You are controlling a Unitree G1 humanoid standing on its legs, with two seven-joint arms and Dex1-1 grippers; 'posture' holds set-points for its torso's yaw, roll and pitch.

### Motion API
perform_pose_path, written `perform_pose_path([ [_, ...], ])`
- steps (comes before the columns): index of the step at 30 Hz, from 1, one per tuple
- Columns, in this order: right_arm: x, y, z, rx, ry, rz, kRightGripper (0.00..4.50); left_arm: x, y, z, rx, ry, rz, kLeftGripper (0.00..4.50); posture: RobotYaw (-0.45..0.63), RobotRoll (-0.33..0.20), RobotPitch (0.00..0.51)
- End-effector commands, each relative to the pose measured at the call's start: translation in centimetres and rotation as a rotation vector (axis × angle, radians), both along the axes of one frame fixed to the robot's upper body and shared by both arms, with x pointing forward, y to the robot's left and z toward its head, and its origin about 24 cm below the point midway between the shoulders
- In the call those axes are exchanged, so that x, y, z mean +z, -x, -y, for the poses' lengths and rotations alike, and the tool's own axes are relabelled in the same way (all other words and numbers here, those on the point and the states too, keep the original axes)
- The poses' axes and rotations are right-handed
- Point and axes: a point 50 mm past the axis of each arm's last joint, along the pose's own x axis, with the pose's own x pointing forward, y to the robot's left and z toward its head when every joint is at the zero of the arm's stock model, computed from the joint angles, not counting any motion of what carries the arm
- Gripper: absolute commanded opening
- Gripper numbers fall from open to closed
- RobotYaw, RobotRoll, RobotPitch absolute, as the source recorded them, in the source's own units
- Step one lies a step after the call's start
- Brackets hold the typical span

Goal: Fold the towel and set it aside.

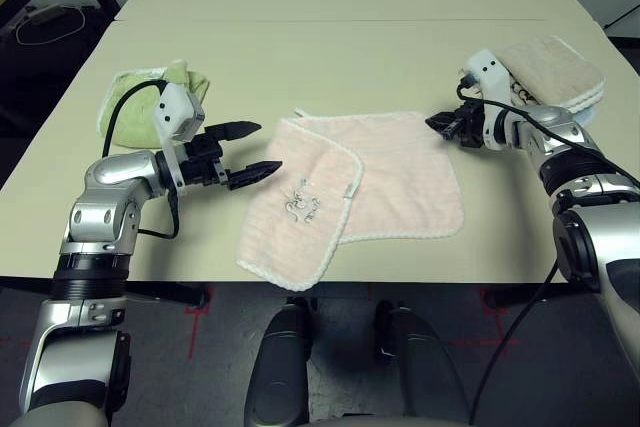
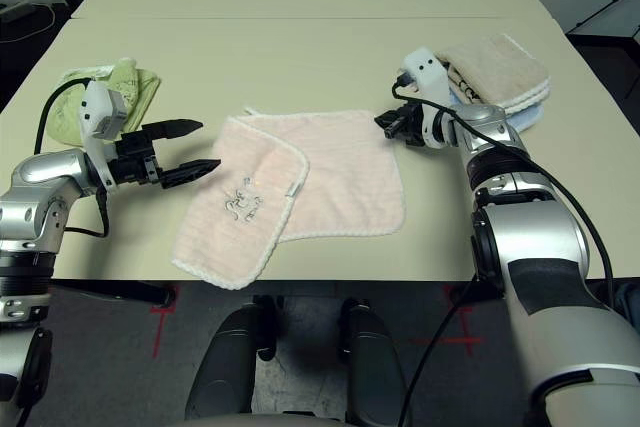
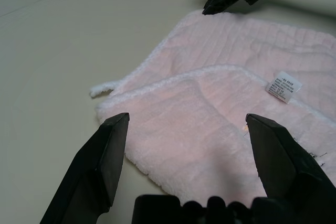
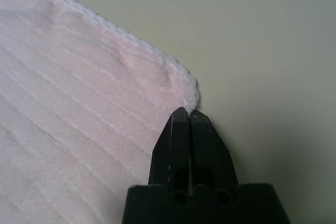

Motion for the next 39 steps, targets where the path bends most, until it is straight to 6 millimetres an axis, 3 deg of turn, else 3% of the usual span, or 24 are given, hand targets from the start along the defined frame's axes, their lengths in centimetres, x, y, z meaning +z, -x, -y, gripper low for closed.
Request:
perform_pose_path([
  [1, -0.3, 0.3, 0.3, 0.01, -0.06, -0.009, 0.04, -0.3, 0.1, 0.4, -0.017, -0.012, -0.018, 4.5, 0.1, 0.0, 0.211],
  [9, 1.6, 0.4, 0.4, 0.073, -0.173, 0.148, 0.04, -0.7, -0.1, 0.7, -0.018, -0.001, -0.031, 4.5, 0.08, 0.0, 0.206],
  [21, 7.2, 0.3, -0.4, 0.098, -0.21, 0.637, 0.04, -1.0, -1.1, 2.0, -0.025, 0.036, -0.036, 4.5, 0.07, 0.0, 0.201],
  [25, 9.8, 0.5, -1.1, 0.111, -0.194, 0.807, 0.04, -1.1, -1.4, 2.6, -0.027, 0.05, -0.038, 4.5, 0.06, 0.0, 0.202],
  [29, 13.7, 0.8, -2.3, 0.157, -0.214, 0.96, 0.04, -1.3, -1.8, 3.1, -0.026, 0.063, -0.04, 4.5, 0.05, 0.0, 0.198],
  [39, 20.9, 2.7, -3.3, 0.217, -0.325, 1.213, 0.04, -1.3, -2.3, 3.4, -0.021, 0.078, -0.034, 4.5, 0.04, 0.0, 0.195],
])
